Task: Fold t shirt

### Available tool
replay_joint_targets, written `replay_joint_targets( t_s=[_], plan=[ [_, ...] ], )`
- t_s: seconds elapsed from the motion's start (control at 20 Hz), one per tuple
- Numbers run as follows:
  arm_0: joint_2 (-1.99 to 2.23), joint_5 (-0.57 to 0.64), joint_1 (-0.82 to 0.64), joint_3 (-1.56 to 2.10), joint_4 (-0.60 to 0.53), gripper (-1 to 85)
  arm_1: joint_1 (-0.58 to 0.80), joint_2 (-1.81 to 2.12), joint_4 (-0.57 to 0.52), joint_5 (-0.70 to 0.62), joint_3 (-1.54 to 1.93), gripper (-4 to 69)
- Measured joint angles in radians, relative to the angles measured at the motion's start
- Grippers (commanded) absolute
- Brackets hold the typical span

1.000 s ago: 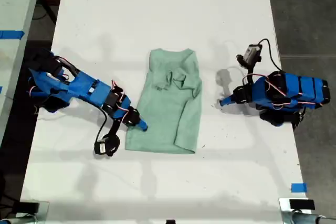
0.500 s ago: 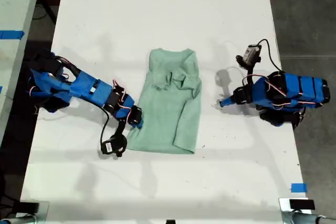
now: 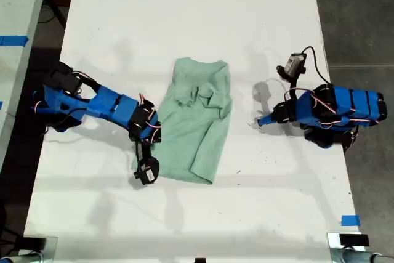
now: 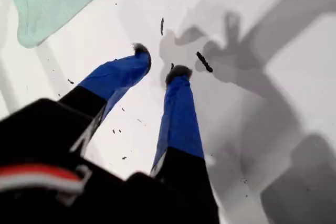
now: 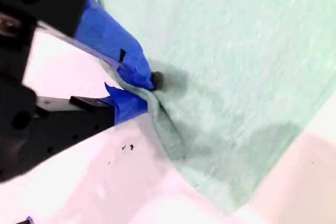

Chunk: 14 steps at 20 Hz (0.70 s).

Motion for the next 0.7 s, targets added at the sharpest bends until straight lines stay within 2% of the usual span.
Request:
replay_joint_targets(
  t_s=[0.2,0.25,0.3,0.35,0.5,0.55,0.6,0.7],
  plan=[
    [0.086,0.0,-0.025,-0.023,0.069,0.0,0.0,0.002,0.002,0.0,0.0,10.0],
    [0.087,0.003,-0.032,-0.035,0.052,0.0,0.0,0.002,0.002,0.0,0.0,10.0],
    [0.089,0.057,-0.04,-0.035,-0.006,0.0,0.0,0.002,0.002,0.0,0.0,10.1],
    [0.086,0.11,-0.044,-0.028,-0.11,0.0,0.0,0.002,0.002,0.0,0.0,10.1],
    [0.066,0.284,-0.057,0.0,-0.509,1.5,0.0,0.002,0.002,0.0,0.0,10.1],
    [0.041,0.307,-0.058,0.0,-0.603,15.0,0.0,0.002,0.002,0.0,0.0,10.0],
    [0.018,0.324,-0.061,0.0,-0.649,27.4,-0.006,0.002,0.002,0.0,0.0,10.0],
    [-0.04,0.359,-0.078,0.0,-0.69,30.2,-0.012,0.002,0.003,0.0,0.0,10.0]
  ],
)
